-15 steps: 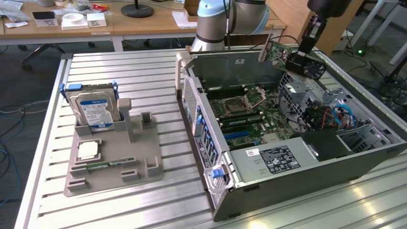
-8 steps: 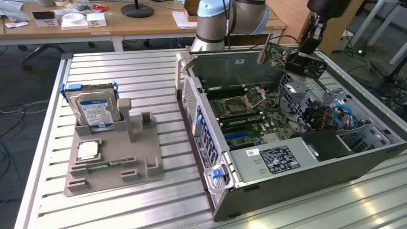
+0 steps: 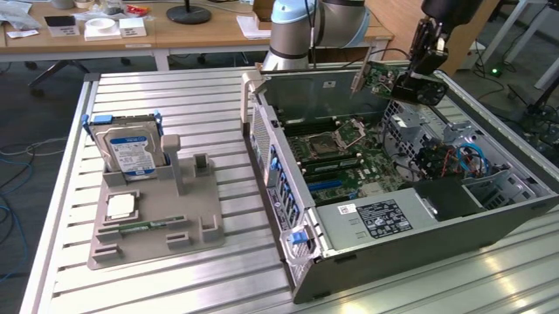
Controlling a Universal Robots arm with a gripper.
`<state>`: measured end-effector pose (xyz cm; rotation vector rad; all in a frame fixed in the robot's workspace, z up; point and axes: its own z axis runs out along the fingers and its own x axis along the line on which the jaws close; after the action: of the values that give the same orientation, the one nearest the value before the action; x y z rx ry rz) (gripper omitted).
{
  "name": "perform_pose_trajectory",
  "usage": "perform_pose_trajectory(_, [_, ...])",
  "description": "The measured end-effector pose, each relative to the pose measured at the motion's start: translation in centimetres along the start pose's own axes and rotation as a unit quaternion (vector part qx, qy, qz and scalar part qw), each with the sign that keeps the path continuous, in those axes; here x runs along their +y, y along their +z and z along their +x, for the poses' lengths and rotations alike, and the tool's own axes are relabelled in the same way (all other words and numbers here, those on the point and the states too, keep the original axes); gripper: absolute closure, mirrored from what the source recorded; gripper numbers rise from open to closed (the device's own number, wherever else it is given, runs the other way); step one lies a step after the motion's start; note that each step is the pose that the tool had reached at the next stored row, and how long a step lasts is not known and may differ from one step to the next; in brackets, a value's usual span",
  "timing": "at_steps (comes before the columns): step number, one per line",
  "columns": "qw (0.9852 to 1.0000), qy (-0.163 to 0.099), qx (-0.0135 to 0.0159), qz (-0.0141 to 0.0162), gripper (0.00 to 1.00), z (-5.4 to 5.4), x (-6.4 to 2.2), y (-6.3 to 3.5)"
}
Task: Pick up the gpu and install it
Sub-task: 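Insert the gpu into the slot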
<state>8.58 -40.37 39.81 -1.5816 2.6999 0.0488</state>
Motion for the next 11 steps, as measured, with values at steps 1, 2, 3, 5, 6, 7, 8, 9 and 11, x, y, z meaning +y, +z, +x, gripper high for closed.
perform_pose_trajectory(1, [1.0, -0.01, 0.0002, -0.0002, 0.74, 0.0, 0.0, 0.01])
perform_pose_trajectory(2, [0.9998, -0.019, 0.0004, -0.0005, 0.74, 0.0, 0.0, 0.02])
perform_pose_trajectory(3, [0.9996, -0.028, 0.0006, -0.0007, 0.74, 0.0, 0.0, 0.03])
perform_pose_trajectory(5, [0.9989, -0.046, 0.0009, -0.0012, 0.74, 0.0, 0.0, 0.05])
perform_pose_trajectory(6, [0.9985, -0.055, 0.0011, -0.0014, 0.74, 0.0, 0.0, 0.07])
perform_pose_trajectory(7, [0.998, -0.064, 0.0013, -0.0017, 0.74, 0.0, 0.0, 0.08])
perform_pose_trajectory(8, [0.9973, -0.073, 0.0015, -0.0019, 0.74, 0.0, 0.0, 0.09])
perform_pose_trajectory(9, [0.9966, -0.082, 0.0017, -0.0021, 0.74, 0.0, 0.0, 0.1])
perform_pose_trajectory(11, [0.995, -0.1, 0.0021, -0.0026, 0.74, 0.0, 0.0, 0.12])
